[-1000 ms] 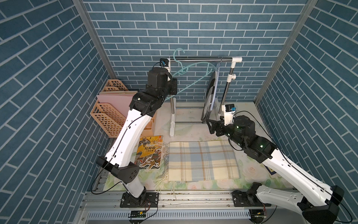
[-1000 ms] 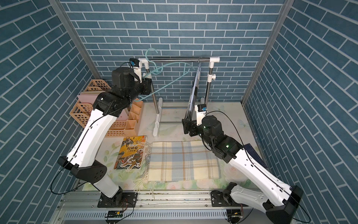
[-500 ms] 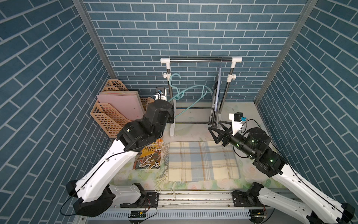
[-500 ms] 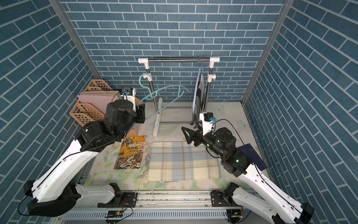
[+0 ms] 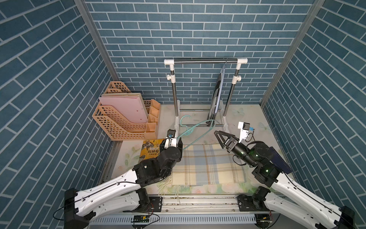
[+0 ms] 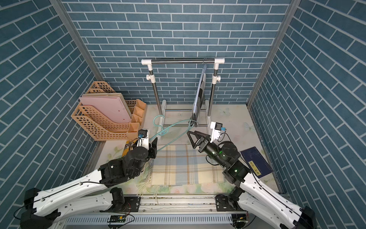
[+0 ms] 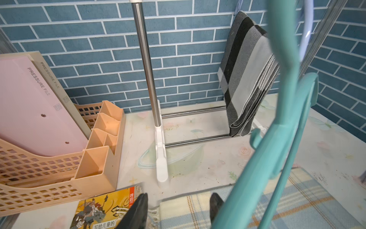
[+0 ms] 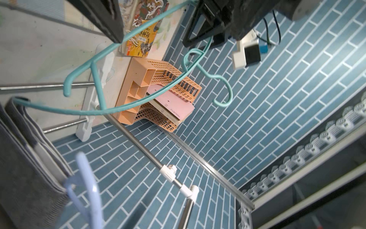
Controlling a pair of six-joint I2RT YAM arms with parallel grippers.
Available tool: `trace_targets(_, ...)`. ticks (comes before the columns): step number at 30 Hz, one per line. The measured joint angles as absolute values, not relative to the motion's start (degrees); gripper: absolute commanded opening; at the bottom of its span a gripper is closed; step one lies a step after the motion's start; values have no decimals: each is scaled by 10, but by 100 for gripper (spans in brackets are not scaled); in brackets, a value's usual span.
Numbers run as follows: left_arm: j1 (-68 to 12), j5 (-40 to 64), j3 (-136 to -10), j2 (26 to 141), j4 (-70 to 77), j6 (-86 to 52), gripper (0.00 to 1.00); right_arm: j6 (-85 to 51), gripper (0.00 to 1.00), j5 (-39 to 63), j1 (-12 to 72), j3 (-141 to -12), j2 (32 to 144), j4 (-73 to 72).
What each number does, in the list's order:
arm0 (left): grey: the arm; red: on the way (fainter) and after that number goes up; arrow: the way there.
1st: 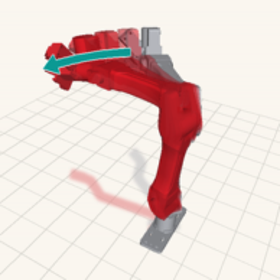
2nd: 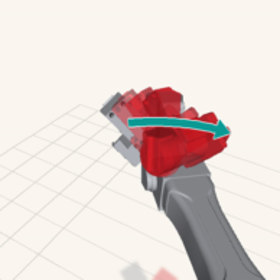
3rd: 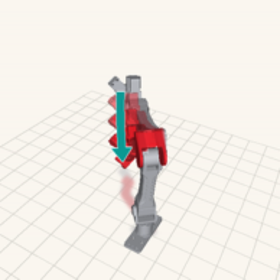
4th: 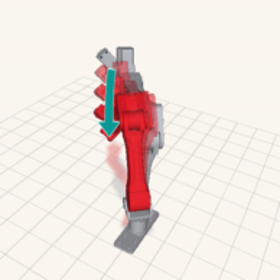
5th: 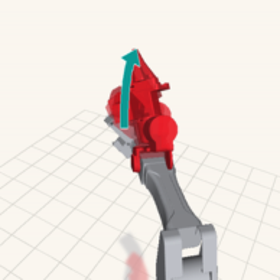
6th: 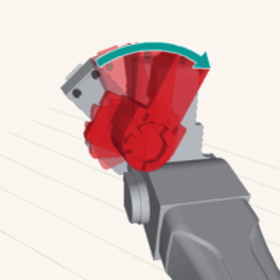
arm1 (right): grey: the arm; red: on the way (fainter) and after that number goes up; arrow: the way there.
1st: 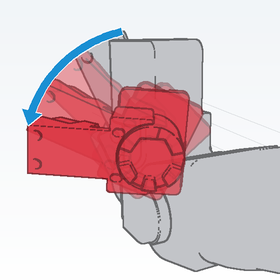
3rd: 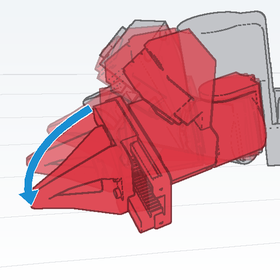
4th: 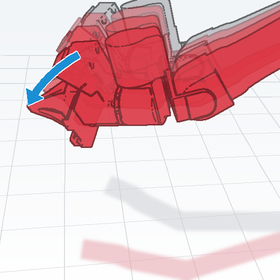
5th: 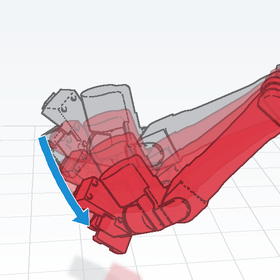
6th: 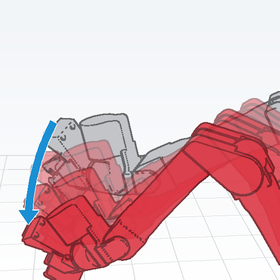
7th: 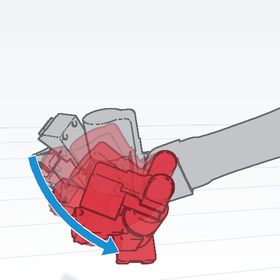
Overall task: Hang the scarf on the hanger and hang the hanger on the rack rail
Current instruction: Pick up the hanger from the clothesline.
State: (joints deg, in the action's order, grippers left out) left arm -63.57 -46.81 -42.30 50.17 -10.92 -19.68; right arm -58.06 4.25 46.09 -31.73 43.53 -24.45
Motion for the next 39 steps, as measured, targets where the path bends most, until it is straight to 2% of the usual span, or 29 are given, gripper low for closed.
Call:
trace_targets(5,-698,-527,-333,513,24,-183,0,-679,88,-3,475,-276,454,-291)
trace_targets(12,-748,-611,-319,577,142,-173,0,-736,86,-19,487,-274,521,-359)
trace_targets(18,-751,-626,-319,594,171,-175,0,-752,81,-17,491,-275,574,-391)
trace_targets(28,-752,-627,-319,609,174,-177,0,-752,78,-6,494,-305,633,-453)
trace_targets(30,-752,-627,-319,616,173,-178,0,-753,71,-4,494,-314,638,-459)
trace_targets(33,-752,-626,-319,623,171,-182,0,-752,50,3,495,-328,651,-467)
trace_targets(39,-753,-623,-319,625,174,-187,0,-748,18,19,496,-338,666,-459)
